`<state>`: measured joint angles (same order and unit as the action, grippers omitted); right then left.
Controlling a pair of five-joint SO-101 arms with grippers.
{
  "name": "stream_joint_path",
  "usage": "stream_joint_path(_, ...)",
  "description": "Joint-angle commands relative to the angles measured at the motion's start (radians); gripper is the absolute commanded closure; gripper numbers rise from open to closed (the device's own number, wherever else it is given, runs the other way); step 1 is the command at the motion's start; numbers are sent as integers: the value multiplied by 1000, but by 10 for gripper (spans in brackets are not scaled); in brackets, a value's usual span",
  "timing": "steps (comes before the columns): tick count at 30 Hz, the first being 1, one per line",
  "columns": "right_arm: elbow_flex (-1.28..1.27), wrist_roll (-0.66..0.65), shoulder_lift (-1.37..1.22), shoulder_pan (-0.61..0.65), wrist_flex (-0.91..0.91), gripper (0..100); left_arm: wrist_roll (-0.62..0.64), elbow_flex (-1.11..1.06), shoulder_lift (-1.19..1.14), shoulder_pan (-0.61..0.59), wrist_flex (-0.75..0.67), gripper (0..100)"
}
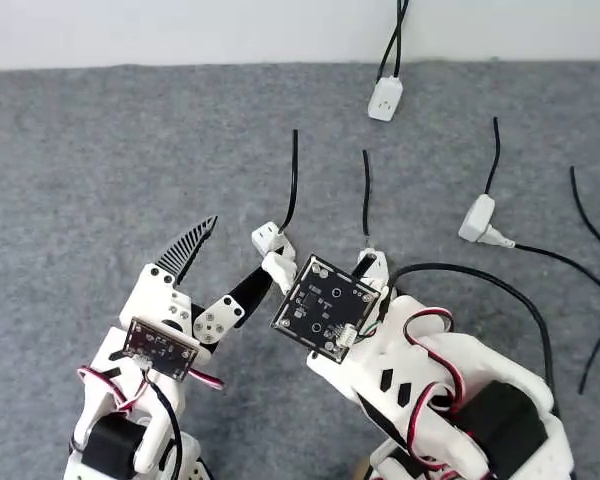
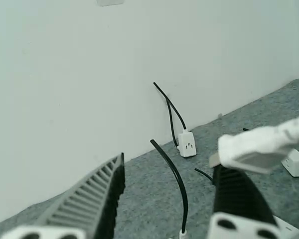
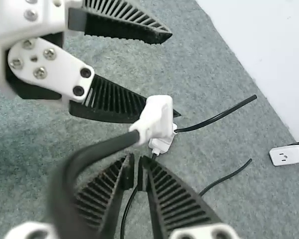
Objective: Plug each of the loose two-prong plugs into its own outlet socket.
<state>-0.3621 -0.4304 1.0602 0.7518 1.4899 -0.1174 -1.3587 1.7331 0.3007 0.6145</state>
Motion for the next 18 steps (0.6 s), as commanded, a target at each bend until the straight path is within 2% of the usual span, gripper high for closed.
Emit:
stream_joint_path(1,9,44,4,-1,-24,991,9,15,3,3,-28,732)
stream_joint_path(8,11,83,4,-1,-30,979,9,15,3,3,-28,732)
stream_joint_path(10,9,83,4,-1,-28,931,9,15,3,3,-28,732)
stream_joint_path(15,9,86,4,-1,-27,723,9,15,3,3,-28,732)
stream_joint_path(18,9,87,4,-1,-36,702,9,15,3,3,-28,732)
